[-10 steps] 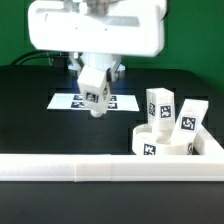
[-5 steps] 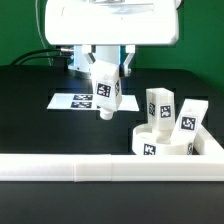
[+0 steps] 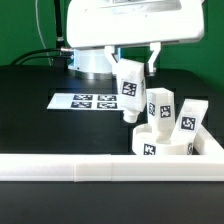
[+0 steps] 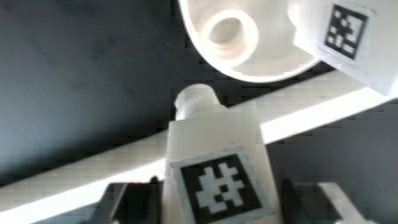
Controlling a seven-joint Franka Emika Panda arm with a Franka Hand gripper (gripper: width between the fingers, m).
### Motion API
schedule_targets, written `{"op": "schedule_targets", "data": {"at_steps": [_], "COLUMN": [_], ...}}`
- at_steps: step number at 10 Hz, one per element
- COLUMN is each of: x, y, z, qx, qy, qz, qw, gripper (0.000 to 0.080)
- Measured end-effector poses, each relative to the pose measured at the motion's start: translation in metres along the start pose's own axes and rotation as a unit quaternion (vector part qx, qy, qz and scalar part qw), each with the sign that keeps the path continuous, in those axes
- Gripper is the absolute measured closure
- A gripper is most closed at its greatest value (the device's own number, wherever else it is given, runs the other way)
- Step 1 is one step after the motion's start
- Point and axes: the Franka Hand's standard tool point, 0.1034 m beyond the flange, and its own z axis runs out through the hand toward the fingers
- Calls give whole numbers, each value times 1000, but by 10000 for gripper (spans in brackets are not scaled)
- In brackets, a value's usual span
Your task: Assemble stool
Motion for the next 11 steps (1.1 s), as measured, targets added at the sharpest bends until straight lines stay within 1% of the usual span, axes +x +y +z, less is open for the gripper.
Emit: {"op": "schedule_targets", "data": {"at_steps": [2,3,4,5,6,7,9,11], "x": [-2,-6,-15,-19,-19,-18,-22,-23], "y": [0,6,-1,-13,-20,-23,-30,-29], "z": [2,5,10,14,18,20,20,21], "qx": [-1,0,3,7,8,9,11,10], "qy": [0,26,28,28,27,27,23,23], "qz": [-1,9,16,9,5,4,4,3], "qw": [1000,1000,999,1000,1000,1000,1000,1000], "gripper": [478,478,478,478,478,478,478,478]}}
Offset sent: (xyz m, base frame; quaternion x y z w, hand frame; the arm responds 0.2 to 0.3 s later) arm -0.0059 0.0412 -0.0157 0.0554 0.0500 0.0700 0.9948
